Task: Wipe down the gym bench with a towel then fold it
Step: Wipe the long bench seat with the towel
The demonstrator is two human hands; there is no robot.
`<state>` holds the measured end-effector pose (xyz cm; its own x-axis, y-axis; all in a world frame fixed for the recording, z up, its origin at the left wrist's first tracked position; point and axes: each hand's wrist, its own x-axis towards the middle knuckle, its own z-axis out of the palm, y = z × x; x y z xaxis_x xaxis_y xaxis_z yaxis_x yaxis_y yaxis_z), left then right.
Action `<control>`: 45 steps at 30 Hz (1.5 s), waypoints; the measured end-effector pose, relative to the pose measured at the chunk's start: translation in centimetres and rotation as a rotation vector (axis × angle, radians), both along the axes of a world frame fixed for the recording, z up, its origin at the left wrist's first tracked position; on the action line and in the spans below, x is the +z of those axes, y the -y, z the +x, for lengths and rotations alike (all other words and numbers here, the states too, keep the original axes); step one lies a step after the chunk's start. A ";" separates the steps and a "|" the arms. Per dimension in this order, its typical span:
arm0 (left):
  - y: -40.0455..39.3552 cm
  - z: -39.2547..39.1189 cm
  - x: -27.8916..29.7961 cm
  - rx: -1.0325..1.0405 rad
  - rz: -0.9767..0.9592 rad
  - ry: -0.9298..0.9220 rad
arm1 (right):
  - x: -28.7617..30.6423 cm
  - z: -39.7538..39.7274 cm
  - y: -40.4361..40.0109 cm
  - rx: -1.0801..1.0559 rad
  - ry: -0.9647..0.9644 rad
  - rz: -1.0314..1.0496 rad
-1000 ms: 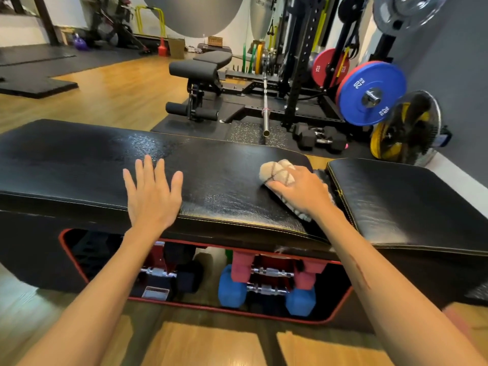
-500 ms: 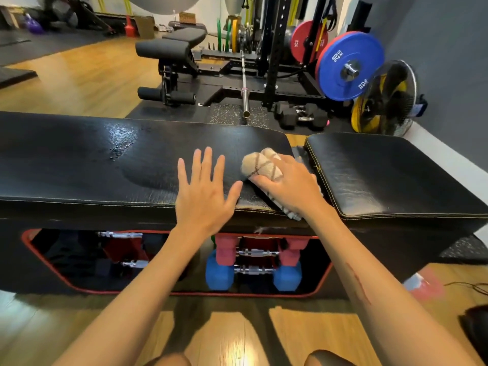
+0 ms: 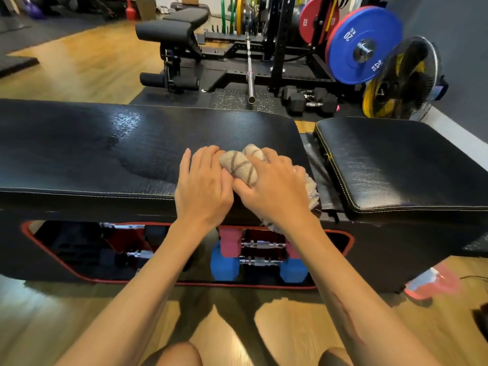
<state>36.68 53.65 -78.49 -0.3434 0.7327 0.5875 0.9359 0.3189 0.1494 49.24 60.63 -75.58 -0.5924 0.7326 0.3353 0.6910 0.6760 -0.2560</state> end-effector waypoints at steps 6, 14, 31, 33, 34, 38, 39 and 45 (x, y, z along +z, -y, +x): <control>2.4 -3.8 0.2 0.101 -0.163 -0.135 | 0.5 -2.5 1.3 0.023 0.079 0.049; 7.7 -11.0 0.1 0.322 -0.140 -0.073 | 0.7 -8.8 4.1 0.127 0.116 0.031; 10.5 -17.3 0.2 0.424 -0.173 0.011 | 0.5 -17.6 6.8 0.239 0.168 0.061; 10.5 -17.9 0.2 0.405 -0.244 0.011 | 0.5 -18.9 7.0 0.261 0.163 0.039; 10.3 -18.2 0.4 0.414 -0.281 0.012 | 0.6 -19.6 6.9 0.270 0.162 0.034; 9.7 -21.2 1.5 0.528 -0.389 0.144 | 0.9 -22.5 5.7 0.306 0.158 -0.056; 9.6 -21.8 1.6 0.532 -0.380 0.172 | 1.0 -23.5 5.0 0.307 0.158 -0.079; 9.8 -22.0 1.0 0.519 -0.254 0.153 | 1.6 -28.9 -0.3 0.267 0.178 -0.141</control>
